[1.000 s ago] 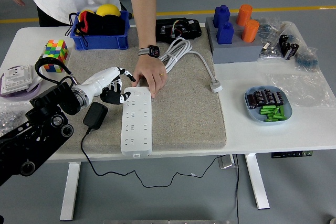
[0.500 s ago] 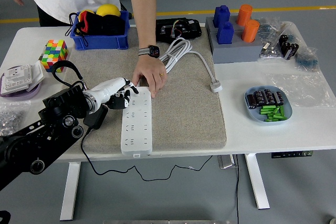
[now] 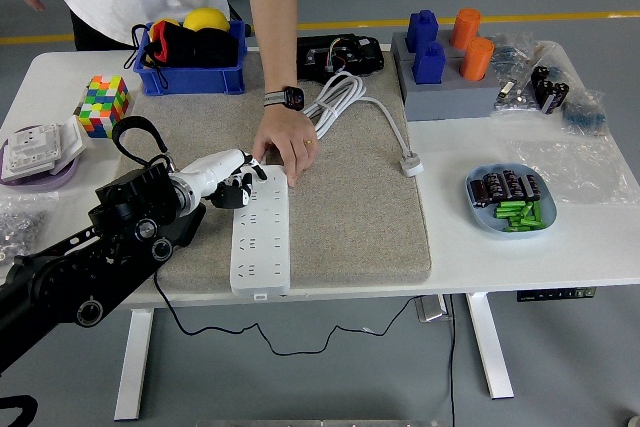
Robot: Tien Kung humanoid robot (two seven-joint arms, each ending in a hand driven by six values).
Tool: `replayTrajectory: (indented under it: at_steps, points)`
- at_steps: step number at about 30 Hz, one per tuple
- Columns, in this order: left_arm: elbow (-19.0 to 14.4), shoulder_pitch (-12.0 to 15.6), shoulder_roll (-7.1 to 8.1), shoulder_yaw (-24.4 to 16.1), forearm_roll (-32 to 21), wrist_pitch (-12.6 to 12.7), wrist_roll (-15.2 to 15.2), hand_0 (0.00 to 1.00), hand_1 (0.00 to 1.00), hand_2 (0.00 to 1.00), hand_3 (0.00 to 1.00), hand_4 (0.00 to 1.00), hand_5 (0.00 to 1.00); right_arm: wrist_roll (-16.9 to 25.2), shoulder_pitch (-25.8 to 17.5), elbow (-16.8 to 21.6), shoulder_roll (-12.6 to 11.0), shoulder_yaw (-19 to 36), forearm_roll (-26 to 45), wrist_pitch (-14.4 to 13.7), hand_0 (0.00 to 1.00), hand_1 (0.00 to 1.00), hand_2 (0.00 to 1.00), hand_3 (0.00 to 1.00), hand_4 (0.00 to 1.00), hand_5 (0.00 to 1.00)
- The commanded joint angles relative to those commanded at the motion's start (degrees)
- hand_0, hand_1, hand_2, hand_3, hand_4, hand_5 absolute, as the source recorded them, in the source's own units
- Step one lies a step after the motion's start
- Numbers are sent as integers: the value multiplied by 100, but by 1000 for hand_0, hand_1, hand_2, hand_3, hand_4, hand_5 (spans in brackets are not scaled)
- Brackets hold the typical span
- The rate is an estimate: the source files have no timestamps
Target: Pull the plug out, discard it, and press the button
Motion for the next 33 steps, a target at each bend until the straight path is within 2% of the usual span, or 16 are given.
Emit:
replayTrajectory:
  at_steps: [14,21,25,26,31,32,33]
  points:
    - [144,42,3,130,-28,9,5,9,22,120,715,2,2,6,-13,0,24,45,-27,1,692,678,662,616,713,489]
    - [-217,101,56,-159,-59,104,-180,10,23,120,709,2,2,7,-23,0,41,98,-44,-1,692,678,662,616,713,489]
    - [-512,145,102,-471,-69,280,-416,10,23,120,709,2,2,8,-30,0,55,94,-41,-3,692,678,662,616,713,489]
    - [-583,169,115,-541,-121,255,-405,97,111,179,698,379,2,9,-30,0,60,91,-40,-2,692,678,662,616,713,489]
    - [-907,440,176,-902,-180,30,-246,97,111,179,698,379,2,14,-30,0,77,94,-44,0,692,678,662,616,713,489]
    - [-968,545,187,-1012,-170,43,-283,257,321,409,722,615,2,15,-33,0,76,100,-50,-1,692,678,662,616,712,489]
    - [-1025,652,195,-1127,-158,64,-323,257,321,409,722,615,2,15,-35,0,75,105,-56,-4,692,678,662,616,712,489]
